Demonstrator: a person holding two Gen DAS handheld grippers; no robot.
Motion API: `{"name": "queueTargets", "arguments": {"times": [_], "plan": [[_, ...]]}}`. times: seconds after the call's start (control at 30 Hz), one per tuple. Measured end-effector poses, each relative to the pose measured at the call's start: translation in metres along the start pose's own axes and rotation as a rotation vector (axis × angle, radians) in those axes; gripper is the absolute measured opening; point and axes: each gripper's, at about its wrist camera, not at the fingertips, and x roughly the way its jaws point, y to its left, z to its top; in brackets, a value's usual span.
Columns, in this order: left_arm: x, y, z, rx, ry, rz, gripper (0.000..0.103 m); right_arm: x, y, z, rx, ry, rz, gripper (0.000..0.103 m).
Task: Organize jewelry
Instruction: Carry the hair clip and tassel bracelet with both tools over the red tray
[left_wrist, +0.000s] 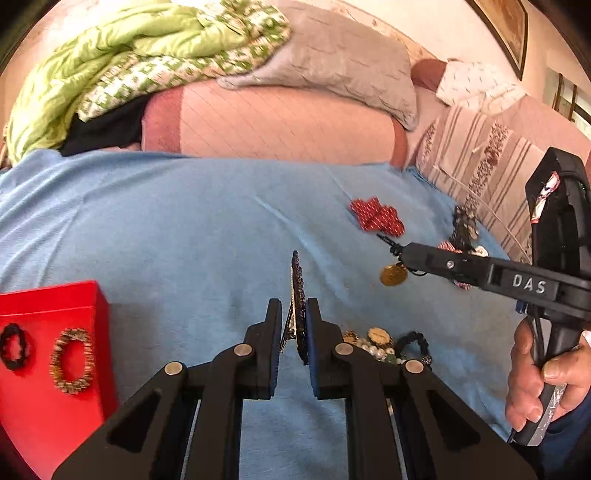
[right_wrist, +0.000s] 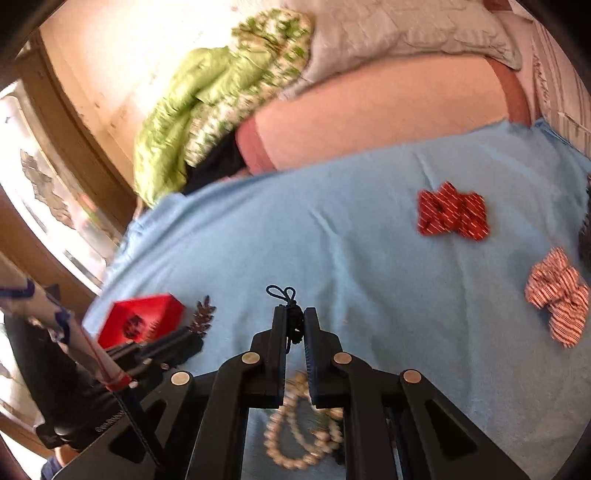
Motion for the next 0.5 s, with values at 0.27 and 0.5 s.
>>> {"name": "queueTargets", "arguments": {"times": [0.27,0.5], "plan": [[-0.034,0.026,0.001,-0.023,-0.054,0.053,0.012,0.003,0.049,0.005,-0.039,-0.024,0.082,0.010],[-0.082,0.084,-0.009,-0.114,-0.112,0.138,0.012,0.016,0.100,0.000,-0.069,-0.009,0.169,0.010]]}}
